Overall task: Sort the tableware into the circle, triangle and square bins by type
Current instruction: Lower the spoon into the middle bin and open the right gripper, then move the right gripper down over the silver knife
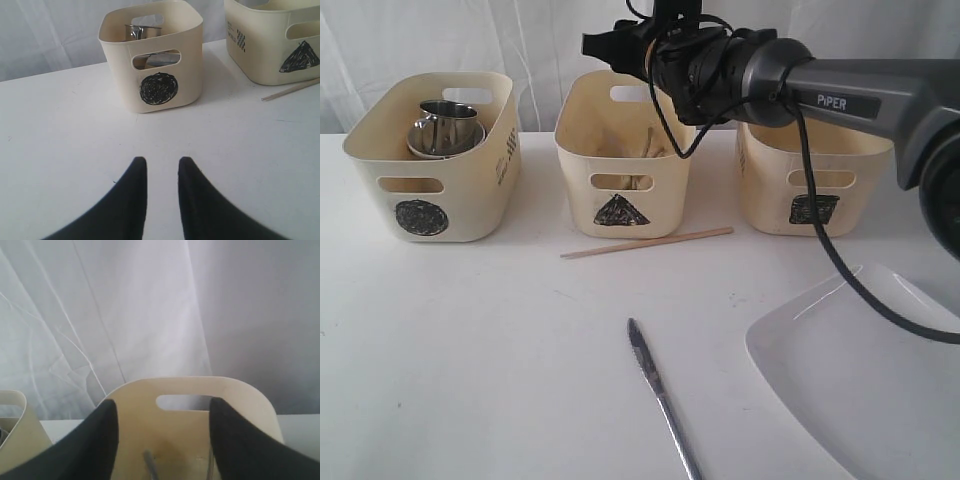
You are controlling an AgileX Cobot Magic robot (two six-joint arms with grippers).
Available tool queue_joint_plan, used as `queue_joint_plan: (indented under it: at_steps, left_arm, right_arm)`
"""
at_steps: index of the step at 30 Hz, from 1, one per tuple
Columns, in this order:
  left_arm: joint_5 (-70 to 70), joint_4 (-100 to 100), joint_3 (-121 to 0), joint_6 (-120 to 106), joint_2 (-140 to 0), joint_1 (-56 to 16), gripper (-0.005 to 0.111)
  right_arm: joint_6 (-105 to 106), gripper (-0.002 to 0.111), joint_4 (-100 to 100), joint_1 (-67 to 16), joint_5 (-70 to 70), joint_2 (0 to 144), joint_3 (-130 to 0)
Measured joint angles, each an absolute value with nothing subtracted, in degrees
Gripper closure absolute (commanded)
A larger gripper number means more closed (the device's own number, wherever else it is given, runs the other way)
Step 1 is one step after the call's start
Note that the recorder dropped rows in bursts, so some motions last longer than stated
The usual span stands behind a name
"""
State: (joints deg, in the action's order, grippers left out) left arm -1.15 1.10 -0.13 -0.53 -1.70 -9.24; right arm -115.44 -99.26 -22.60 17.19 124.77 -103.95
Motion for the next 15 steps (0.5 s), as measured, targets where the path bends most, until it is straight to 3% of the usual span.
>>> queue_joint_plan:
  at_steps: [4, 8, 15]
  left_arm:
    - [-1.15, 1.1, -0.13, -0.53, -1.7, -9.24, 0.078]
    - [-1.15, 1.1, -0.13, -0.53, -1.7, -9.24, 0.078]
    - [-1.15, 1.1, -0.13, -0.53, -1.7, -9.24, 0.078]
  right_arm:
    - [-115.44, 0.067, -99.26, -22.6, 16.26, 124.22, -103.69]
    - [-115.44, 0.067, -99.26, -22.6, 15.29, 120.74, -100.87]
    - [-110.02, 0.067, -86.92, -22.6, 15.03, 106.84, -83.68]
